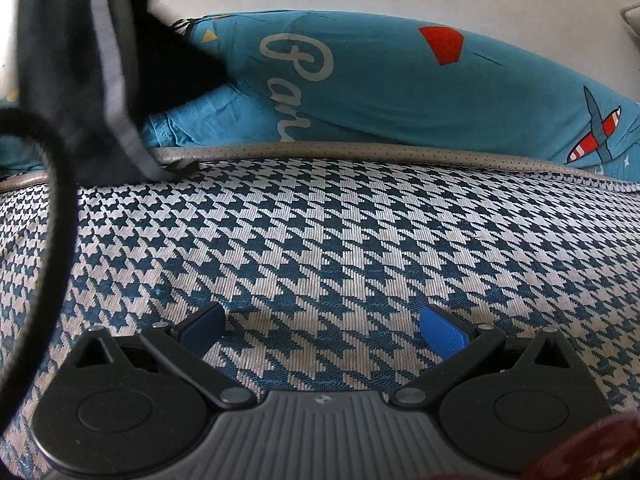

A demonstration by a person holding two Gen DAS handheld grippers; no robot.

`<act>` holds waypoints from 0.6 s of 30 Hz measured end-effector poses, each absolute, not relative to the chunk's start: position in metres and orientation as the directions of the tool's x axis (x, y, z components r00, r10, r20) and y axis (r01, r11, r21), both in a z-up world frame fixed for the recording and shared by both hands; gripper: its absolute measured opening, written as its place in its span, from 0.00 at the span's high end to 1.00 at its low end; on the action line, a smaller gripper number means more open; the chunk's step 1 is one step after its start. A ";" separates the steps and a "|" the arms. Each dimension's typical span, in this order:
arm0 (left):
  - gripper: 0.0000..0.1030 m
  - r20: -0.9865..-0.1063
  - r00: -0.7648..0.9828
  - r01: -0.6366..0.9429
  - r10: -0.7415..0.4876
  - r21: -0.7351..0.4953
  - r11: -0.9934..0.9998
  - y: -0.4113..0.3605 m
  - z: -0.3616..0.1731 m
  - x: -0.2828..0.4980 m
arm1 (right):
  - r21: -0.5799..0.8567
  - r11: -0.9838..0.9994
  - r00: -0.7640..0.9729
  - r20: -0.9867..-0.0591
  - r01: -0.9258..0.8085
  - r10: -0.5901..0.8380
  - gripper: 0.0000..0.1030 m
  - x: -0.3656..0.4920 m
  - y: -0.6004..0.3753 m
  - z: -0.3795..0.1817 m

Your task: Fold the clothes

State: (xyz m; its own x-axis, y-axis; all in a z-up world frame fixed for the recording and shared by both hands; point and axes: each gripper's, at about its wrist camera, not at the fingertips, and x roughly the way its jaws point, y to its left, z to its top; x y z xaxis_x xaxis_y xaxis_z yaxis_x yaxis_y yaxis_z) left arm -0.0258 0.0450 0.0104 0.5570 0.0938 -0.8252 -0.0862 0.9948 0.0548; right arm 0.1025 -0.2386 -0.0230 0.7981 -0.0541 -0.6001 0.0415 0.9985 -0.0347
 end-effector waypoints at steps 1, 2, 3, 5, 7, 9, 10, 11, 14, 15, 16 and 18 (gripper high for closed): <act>0.00 -0.830 0.548 -0.090 0.106 0.068 0.994 0.046 0.008 -0.022 | -0.035 0.999 0.798 -0.600 0.042 -0.054 0.00 0.102 -0.239 -0.023; 0.00 -0.834 0.540 -0.093 0.117 0.079 0.992 0.046 0.007 -0.018 | -0.035 0.999 0.798 -0.600 0.042 -0.054 0.00 0.102 -0.239 -0.023; 0.00 -0.837 0.534 -0.095 0.123 0.085 0.992 0.047 0.007 -0.016 | -0.035 0.999 0.798 -0.600 0.041 -0.054 0.00 0.102 -0.239 -0.023; 0.00 -0.840 0.528 -0.097 0.127 0.089 0.991 0.052 0.009 -0.014 | -0.035 0.999 0.798 -0.600 0.041 -0.054 0.00 0.102 -0.239 -0.023; 0.00 -0.837 0.528 -0.086 0.146 0.118 0.989 0.046 0.001 -0.008 | -0.035 0.999 0.798 -0.600 0.041 -0.054 0.00 0.102 -0.239 -0.023; 0.00 -0.835 0.530 -0.082 0.148 0.124 0.989 0.045 0.004 -0.007 | -0.035 0.999 0.798 -0.600 0.041 -0.054 0.00 0.102 -0.238 -0.023; 0.00 -0.835 0.529 -0.073 0.152 0.134 0.988 0.042 0.002 -0.004 | -0.035 0.999 0.798 -0.600 0.041 -0.054 0.00 0.102 -0.238 -0.023; 0.00 -0.834 0.531 -0.070 0.152 0.135 0.988 0.041 0.003 -0.007 | -0.035 0.999 0.798 -0.600 0.042 -0.054 0.00 0.102 -0.238 -0.023; 0.00 -0.831 0.536 -0.060 0.148 0.138 0.989 0.041 0.005 -0.015 | -0.035 0.999 0.798 -0.600 0.041 -0.054 0.00 0.103 -0.238 -0.023; 0.00 -0.831 0.536 -0.055 0.146 0.138 0.989 0.042 0.006 -0.017 | -0.035 0.999 0.798 -0.600 0.041 -0.054 0.00 0.102 -0.239 -0.023; 0.00 -0.832 0.536 -0.049 0.144 0.139 0.989 0.043 0.006 -0.018 | -0.035 0.999 0.798 -0.600 0.041 -0.054 0.00 0.103 -0.239 -0.023; 0.00 -0.832 0.536 -0.042 0.143 0.143 0.989 0.043 0.004 -0.016 | -0.034 0.999 0.798 -0.600 0.041 -0.054 0.00 0.104 -0.239 -0.023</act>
State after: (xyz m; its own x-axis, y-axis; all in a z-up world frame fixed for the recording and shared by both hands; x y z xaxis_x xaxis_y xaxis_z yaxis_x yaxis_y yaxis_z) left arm -0.0163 0.0432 0.0039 0.5361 0.1433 -0.8319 -0.0422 0.9888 0.1431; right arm 0.1036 -0.2386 -0.0232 0.7980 -0.0538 -0.6003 0.0414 0.9985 -0.0345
